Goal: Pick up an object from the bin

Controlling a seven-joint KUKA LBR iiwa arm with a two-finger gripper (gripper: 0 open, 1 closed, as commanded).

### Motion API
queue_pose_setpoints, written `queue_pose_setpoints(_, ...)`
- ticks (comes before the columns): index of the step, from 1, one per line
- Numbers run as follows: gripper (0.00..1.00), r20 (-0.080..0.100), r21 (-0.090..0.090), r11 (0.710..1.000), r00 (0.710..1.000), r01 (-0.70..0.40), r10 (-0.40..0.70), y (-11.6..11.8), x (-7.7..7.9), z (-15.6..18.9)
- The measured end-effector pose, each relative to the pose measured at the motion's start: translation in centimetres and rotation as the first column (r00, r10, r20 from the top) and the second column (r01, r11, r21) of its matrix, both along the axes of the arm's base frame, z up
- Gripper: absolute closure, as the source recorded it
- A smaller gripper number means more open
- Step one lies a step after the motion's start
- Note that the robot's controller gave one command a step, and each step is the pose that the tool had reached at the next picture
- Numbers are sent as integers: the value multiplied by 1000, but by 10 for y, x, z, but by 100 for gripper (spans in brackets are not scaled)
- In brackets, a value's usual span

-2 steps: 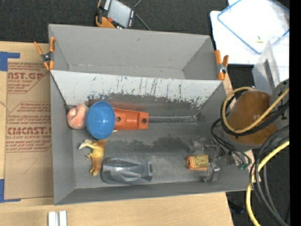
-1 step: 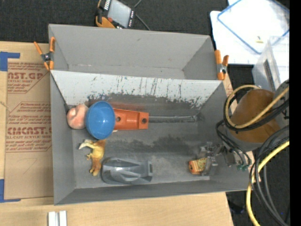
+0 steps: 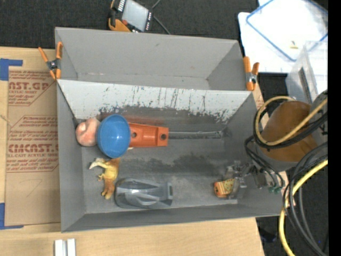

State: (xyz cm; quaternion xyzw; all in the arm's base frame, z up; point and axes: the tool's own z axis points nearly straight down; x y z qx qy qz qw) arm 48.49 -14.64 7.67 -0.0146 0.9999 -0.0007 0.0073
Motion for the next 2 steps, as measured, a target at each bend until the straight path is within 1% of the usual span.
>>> queue_pose_setpoints(1,100,-4,1,1000,1000,0,0,1,-1,15)
queue_pose_setpoints(2,100,-4,1,1000,1000,-1,1,1,-1,43)
